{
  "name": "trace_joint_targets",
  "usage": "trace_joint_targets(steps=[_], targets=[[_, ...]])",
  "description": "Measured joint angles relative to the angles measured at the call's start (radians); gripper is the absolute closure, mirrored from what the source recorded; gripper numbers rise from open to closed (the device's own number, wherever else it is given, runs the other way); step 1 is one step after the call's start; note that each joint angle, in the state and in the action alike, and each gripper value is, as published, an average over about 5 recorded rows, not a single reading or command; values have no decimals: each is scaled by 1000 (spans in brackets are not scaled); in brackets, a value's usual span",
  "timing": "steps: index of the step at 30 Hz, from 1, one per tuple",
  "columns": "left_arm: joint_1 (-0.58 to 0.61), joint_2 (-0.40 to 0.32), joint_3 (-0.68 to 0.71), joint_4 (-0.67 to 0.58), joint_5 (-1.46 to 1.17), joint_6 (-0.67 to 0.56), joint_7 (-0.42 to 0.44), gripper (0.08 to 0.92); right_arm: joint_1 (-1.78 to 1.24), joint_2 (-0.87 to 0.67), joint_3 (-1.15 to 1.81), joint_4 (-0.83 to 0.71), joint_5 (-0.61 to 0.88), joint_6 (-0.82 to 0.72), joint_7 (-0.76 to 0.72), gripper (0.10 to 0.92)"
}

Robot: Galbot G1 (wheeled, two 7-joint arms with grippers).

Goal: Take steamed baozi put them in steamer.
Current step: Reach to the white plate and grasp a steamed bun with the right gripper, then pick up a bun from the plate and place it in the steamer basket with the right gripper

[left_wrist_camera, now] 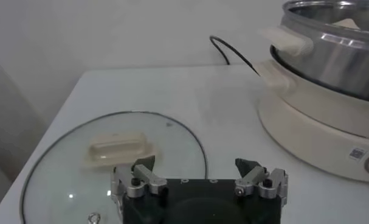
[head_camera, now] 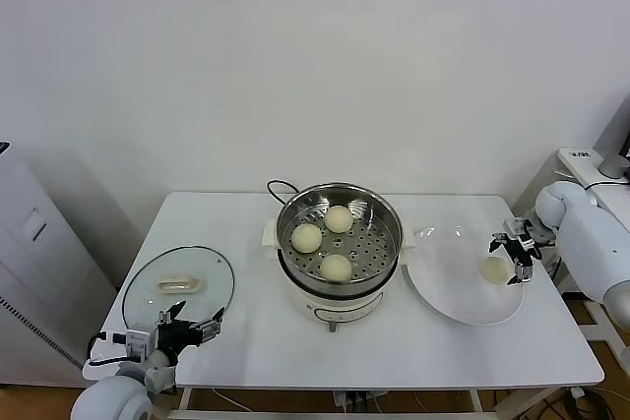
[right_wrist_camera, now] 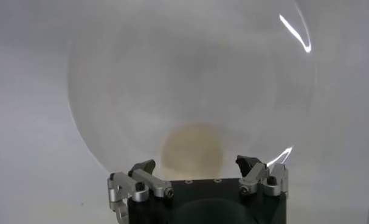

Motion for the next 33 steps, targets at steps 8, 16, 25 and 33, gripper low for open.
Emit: trace_joint_targets(steps=[8, 16, 25, 33], targets=[[1, -7, 1, 1, 1, -2, 0, 177, -4, 18, 35, -30, -24, -9, 10, 407], [0, -11, 1, 1, 2, -3, -1, 177, -9, 25, 59, -44, -27, -24, 17, 508], [2, -15, -4, -6, 4, -1, -3, 177, -2, 7, 38, -13, 20, -62, 13, 543], [11, -15, -16, -17, 7, 8, -8, 177, 62, -70, -120, 122, 211, -159, -19, 542]])
